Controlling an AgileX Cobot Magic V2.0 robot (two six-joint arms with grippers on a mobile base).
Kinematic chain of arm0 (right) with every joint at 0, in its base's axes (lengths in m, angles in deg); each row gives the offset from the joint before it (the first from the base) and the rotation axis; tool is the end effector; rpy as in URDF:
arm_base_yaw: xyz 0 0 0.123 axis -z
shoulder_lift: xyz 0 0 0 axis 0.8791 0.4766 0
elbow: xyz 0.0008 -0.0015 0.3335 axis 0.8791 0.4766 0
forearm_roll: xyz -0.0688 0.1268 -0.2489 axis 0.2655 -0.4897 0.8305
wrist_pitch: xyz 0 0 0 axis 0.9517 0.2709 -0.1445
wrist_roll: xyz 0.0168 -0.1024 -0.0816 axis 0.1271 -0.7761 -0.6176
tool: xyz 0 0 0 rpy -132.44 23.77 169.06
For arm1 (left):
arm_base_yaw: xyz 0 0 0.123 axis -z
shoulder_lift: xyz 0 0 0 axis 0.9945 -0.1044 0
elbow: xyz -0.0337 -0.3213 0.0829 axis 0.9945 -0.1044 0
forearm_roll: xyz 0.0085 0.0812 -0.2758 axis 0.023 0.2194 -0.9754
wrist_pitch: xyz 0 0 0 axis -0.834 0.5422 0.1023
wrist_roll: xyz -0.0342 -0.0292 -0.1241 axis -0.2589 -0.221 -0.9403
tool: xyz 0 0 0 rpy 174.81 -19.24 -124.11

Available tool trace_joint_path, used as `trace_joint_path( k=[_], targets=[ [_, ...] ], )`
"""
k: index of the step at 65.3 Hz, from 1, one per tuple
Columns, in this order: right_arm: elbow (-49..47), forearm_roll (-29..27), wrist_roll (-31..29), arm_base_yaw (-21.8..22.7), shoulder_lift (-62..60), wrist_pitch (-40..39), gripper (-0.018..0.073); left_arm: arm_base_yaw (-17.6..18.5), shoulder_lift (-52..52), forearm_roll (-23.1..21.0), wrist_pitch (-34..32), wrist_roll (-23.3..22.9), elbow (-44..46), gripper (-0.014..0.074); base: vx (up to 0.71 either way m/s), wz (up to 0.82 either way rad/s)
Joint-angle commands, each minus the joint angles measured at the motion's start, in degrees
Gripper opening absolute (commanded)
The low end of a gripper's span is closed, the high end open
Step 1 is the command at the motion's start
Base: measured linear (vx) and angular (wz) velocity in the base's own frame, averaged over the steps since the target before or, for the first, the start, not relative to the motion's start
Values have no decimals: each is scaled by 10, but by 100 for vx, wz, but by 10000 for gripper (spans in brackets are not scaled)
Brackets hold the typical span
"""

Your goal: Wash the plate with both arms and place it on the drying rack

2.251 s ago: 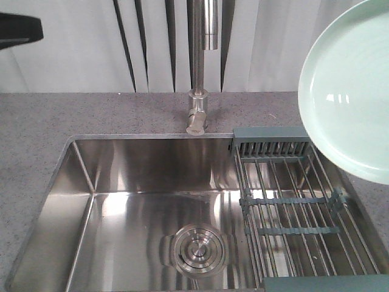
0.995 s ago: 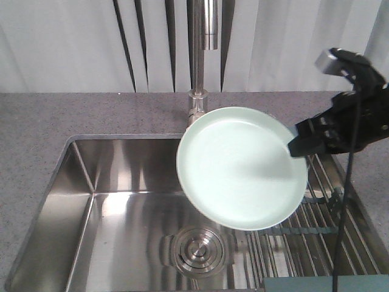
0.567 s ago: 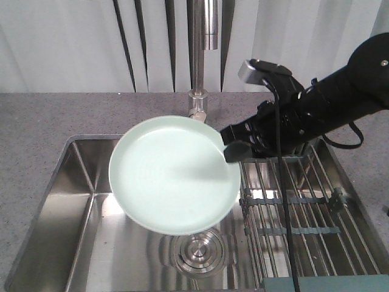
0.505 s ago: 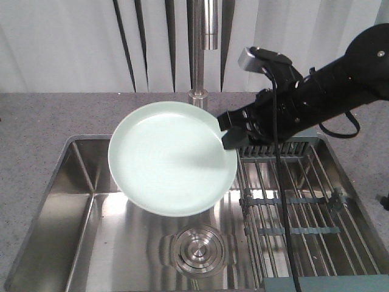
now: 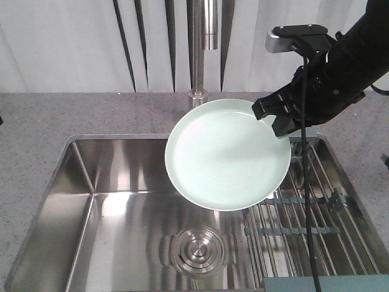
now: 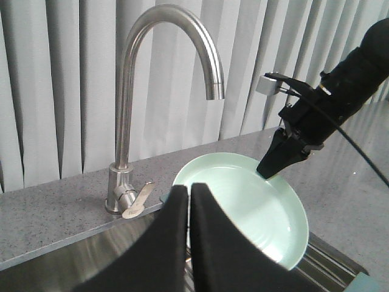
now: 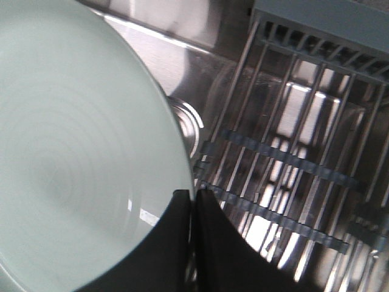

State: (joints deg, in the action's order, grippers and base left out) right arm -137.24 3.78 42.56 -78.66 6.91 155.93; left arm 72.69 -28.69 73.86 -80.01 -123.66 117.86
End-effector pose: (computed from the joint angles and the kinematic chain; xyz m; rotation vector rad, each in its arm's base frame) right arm 0.3560 0.1353 0.3876 -0.5160 2.6618 0.3284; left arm 0.1382 -0.0728 0.4265 0.3212 1.5974 -0.6941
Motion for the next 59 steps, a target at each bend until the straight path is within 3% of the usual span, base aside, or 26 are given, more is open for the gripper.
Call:
trace_joint_path(
  k=[1,6,14,23,32,39,51,59],
  targets=[
    [-7,-79,-11,0,-37,21,-5,5,-1,20,19,-5,15,-7,0,0],
    [-1,-140,-21,-2,-40,21,-5,5,-1,20,19,-5,15,-7,0,0],
    [-3,-172,-27,-30,-28,4,-5,5,-1,20,18,-5,15,-7,0,0],
    [-3,-172,-20,-41,-4,-85,-5,5,-1,20,17,-5,15,-7,0,0],
    [-16,-144,4,-13,13,-141,-5,5,-1,20,15,-5,15,-7,0,0],
    [-33,-103,18,22,15,-107,-5,5,-1,20,14,-5,15,-7,0,0],
    [-40,-24,15,57,3,23,-5,5,-1,20,13,-5,15,-7,0,0],
    [-12,-37,12,58,-39,21,-5,5,-2,20,13,-5,15,-7,0,0]
  ],
)
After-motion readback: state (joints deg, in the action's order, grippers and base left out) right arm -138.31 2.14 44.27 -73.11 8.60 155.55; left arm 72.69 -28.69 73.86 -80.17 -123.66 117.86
